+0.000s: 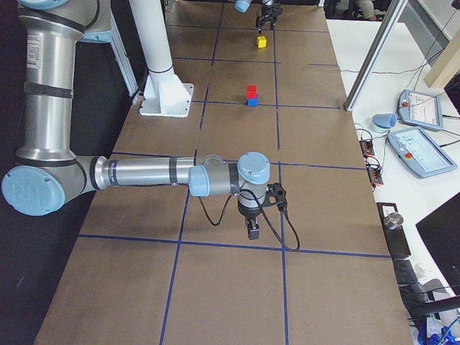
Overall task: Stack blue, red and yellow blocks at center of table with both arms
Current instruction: 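Move the left gripper back to the yellow cube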
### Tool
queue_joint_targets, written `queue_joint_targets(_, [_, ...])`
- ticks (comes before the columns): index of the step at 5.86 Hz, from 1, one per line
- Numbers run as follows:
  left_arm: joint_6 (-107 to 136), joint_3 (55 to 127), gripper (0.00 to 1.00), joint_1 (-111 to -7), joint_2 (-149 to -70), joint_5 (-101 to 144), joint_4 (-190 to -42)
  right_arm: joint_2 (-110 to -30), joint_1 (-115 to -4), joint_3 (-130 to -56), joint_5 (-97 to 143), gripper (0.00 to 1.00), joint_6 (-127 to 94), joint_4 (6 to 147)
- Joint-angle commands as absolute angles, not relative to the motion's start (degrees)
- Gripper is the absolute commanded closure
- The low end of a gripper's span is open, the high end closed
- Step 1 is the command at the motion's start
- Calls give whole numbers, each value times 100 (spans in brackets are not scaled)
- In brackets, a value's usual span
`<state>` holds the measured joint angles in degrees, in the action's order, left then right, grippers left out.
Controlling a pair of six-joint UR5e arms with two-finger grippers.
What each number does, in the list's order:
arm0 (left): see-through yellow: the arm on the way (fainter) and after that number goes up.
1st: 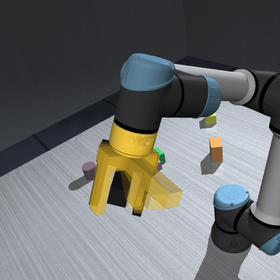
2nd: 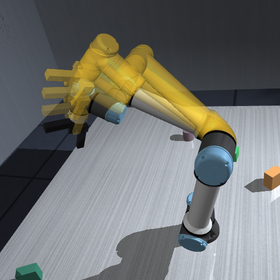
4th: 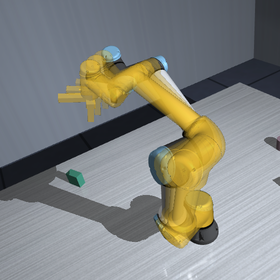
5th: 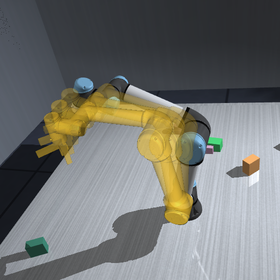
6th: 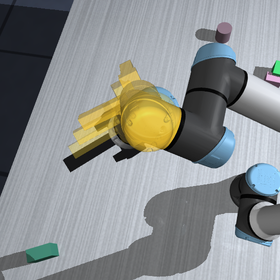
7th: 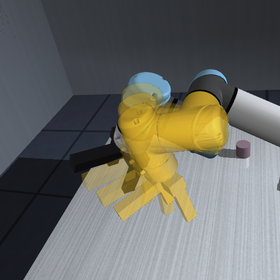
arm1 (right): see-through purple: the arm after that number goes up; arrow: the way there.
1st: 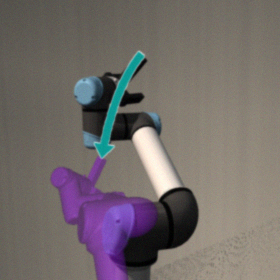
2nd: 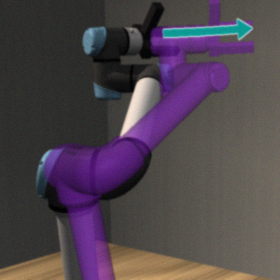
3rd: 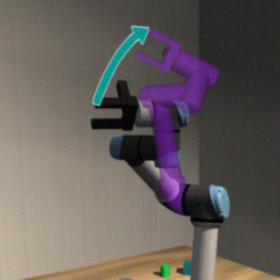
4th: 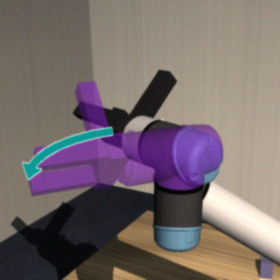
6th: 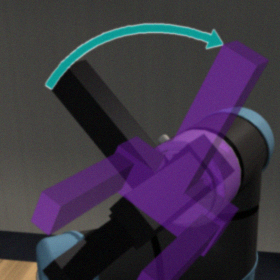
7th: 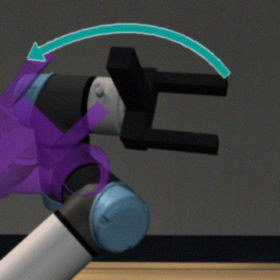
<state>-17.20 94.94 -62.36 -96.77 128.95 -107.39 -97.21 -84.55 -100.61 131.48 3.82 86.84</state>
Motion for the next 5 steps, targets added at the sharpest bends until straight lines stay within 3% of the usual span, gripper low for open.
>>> queue_joint_targets(1, [-1986, 9344, 0, -6205, -9195, 12885, -11649, -9721, -8455, -10055, 13148, 0, 387, 8684])
queue_joint_targets(5, [-1934, 8983, 0, -5775, -9255, 12885, -11936, -9721, -8455, -9976, 13148, 0, 413, 8675])
